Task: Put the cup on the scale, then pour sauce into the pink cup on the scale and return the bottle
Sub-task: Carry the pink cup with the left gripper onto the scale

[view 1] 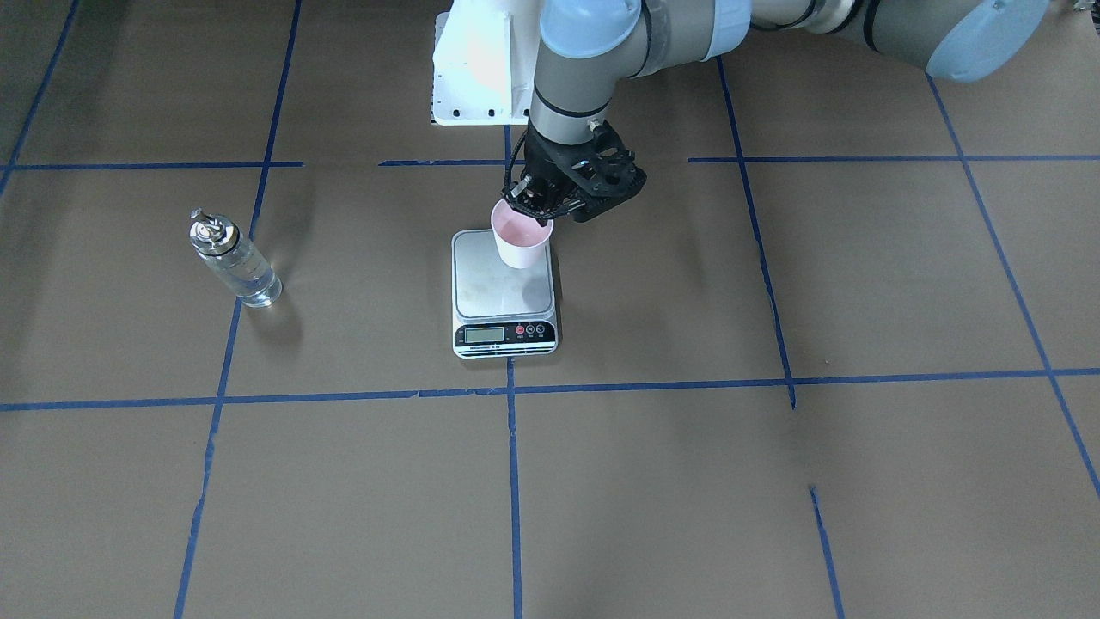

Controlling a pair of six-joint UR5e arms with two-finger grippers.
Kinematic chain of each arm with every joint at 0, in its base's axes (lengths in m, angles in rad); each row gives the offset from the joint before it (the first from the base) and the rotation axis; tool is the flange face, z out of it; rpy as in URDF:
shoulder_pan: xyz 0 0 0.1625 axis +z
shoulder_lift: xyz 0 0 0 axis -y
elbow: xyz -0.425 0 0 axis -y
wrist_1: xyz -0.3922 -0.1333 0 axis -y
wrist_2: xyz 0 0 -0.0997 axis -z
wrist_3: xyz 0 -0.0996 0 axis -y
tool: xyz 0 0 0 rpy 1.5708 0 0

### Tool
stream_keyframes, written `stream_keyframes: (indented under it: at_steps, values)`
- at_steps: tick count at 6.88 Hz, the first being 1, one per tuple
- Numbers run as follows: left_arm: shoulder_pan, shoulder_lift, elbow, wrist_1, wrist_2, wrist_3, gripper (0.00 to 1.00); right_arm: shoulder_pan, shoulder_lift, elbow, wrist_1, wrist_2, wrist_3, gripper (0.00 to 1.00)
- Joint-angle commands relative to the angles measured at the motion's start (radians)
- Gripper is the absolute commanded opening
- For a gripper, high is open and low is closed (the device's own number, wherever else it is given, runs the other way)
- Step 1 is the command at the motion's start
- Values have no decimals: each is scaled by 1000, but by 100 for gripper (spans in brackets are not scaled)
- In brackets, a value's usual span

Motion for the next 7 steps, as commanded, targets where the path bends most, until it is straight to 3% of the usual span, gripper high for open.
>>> stream_keyframes:
  at_steps: [1,6,7]
  values:
    - [22,-6,84,-95,27,-41,0,0,-1,5,-1,2,0,100]
    - [31,-12,104,-105,27,-41,0,0,-1,16,-6,0,0,100]
    - [30,-9,102,-129,27,-31,59,0,4,14,-7,0,0,100]
